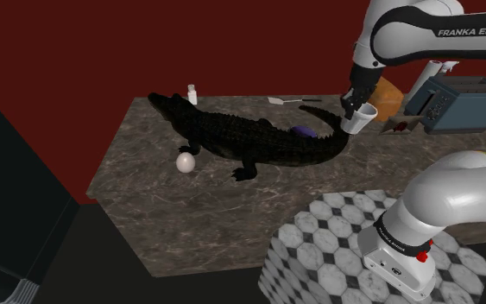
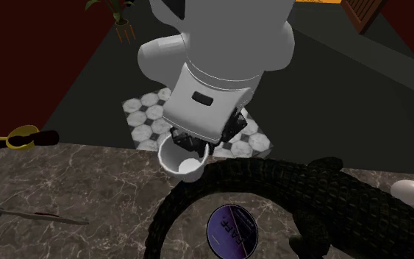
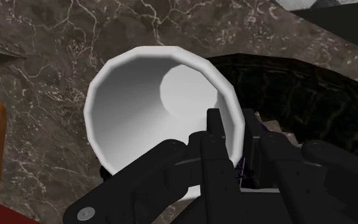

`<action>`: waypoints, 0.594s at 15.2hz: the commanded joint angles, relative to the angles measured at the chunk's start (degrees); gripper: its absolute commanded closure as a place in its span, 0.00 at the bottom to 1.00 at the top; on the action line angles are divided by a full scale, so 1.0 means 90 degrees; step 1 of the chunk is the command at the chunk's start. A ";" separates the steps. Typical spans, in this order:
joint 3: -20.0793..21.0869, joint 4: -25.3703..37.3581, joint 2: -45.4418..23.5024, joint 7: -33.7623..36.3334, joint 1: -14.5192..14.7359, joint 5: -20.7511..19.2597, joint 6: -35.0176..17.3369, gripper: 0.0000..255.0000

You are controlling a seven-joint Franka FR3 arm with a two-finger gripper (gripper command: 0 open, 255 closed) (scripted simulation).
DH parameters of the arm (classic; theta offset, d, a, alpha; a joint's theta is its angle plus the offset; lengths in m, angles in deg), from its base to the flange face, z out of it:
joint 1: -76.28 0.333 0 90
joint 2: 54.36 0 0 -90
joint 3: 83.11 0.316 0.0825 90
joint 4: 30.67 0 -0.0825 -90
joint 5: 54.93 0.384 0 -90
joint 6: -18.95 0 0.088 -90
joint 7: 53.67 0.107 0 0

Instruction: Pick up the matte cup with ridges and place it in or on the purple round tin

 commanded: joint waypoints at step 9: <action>0.0492 0.2275 -0.2623 0.0611 0.0225 0.0257 -0.0285 1.00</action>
